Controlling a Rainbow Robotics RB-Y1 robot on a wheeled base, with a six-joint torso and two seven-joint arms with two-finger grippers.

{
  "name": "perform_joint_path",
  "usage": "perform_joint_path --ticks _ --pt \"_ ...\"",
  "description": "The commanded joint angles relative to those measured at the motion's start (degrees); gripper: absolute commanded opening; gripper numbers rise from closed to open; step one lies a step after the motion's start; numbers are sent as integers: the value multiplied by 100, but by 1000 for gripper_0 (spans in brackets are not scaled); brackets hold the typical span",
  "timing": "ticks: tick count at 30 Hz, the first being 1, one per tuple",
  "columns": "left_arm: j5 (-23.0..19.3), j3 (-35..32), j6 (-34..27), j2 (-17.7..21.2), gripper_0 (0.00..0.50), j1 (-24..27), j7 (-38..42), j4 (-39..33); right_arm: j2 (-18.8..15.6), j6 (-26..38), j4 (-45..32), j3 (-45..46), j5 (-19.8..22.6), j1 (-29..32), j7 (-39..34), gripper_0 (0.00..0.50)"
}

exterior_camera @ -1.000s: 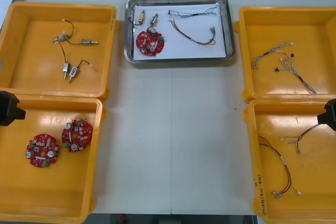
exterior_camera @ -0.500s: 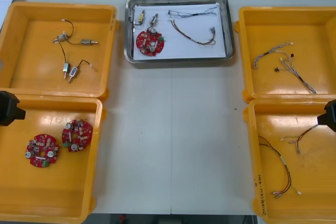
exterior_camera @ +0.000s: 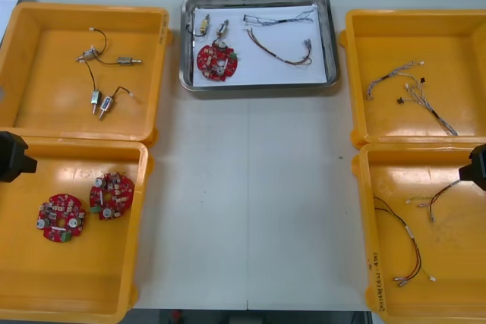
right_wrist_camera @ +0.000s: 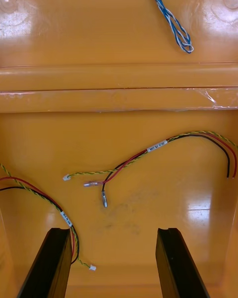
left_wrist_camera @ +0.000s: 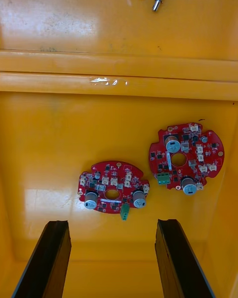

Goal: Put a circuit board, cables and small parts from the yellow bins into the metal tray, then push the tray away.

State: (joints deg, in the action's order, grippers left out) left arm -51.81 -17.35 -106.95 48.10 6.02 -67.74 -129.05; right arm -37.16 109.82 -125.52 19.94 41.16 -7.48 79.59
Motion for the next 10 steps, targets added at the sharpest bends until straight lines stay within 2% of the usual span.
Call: perform_joint_path --ticks 1,10 --pt "13 -208 8 235 500 4 -495 -147 -204 18 -183 176 41 89 -172 491" --pt "13 -208 8 235 500 4 -495 -147 -204 18 -183 176 41 89 -172 491"
